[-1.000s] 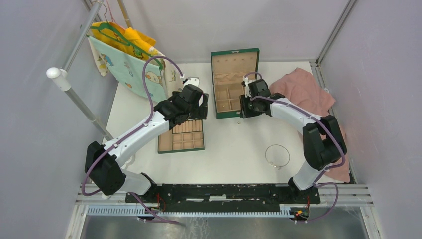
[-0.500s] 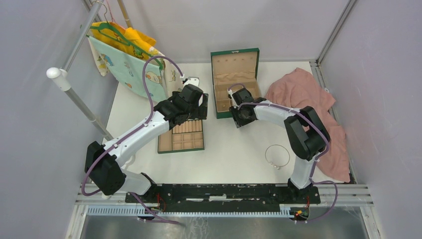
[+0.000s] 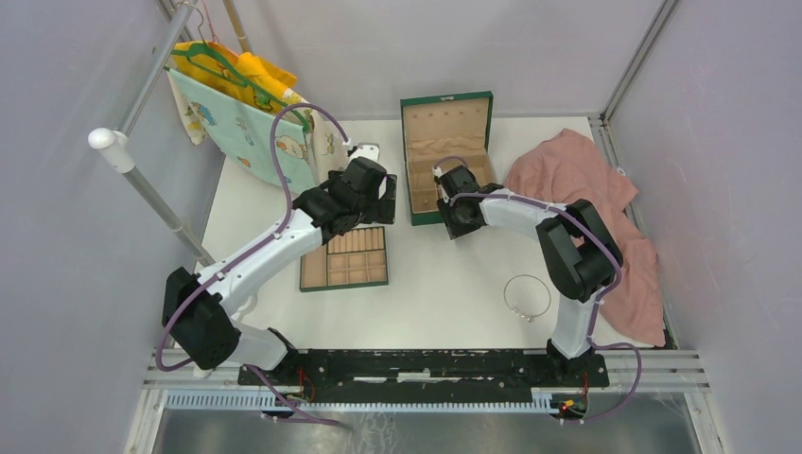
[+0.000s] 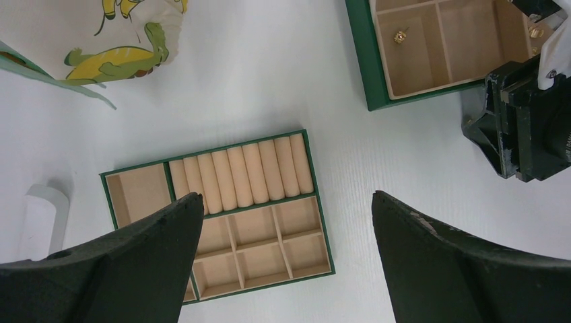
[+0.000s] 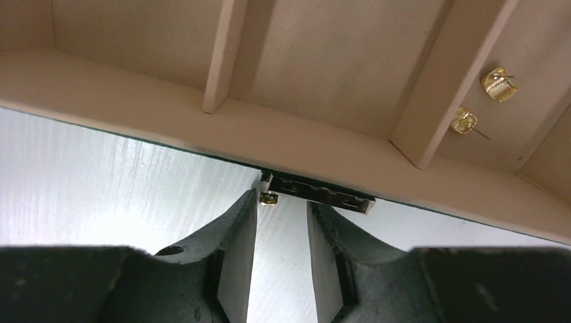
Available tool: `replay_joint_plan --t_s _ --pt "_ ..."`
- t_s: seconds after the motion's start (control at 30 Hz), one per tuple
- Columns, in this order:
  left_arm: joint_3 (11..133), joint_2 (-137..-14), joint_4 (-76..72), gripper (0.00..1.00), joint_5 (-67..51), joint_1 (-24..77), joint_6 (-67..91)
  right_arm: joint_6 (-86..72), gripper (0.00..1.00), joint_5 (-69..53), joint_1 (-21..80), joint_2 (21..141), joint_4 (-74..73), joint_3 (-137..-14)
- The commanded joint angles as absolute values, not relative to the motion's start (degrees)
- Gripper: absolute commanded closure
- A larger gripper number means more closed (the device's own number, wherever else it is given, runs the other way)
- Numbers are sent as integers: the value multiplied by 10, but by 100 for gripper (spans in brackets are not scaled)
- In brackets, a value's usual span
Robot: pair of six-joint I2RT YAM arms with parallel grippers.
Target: Organize the mixed jewelry
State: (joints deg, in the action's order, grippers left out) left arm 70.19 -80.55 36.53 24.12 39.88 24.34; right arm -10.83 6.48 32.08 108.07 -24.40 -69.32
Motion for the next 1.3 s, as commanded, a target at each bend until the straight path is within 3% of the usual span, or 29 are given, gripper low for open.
replay_joint_plan --t_s 0.0,0.27,0.63,0.87,1.27 --pt "729 -815 347 0 257 398 231 -165 62 101 320 1085 -241 -713" --pt "726 -816 342 0 255 397 227 -189 63 100 332 1099 -238 -714" --pt "723 -811 342 0 256 397 219 -191 82 106 336 1104 -240 -715" --pt "726 -811 342 0 252 397 217 -194 88 110 336 1099 -246 -716" --pt "731 -810 346 0 251 397 214 -214 89 49 316 1044 -263 -734"
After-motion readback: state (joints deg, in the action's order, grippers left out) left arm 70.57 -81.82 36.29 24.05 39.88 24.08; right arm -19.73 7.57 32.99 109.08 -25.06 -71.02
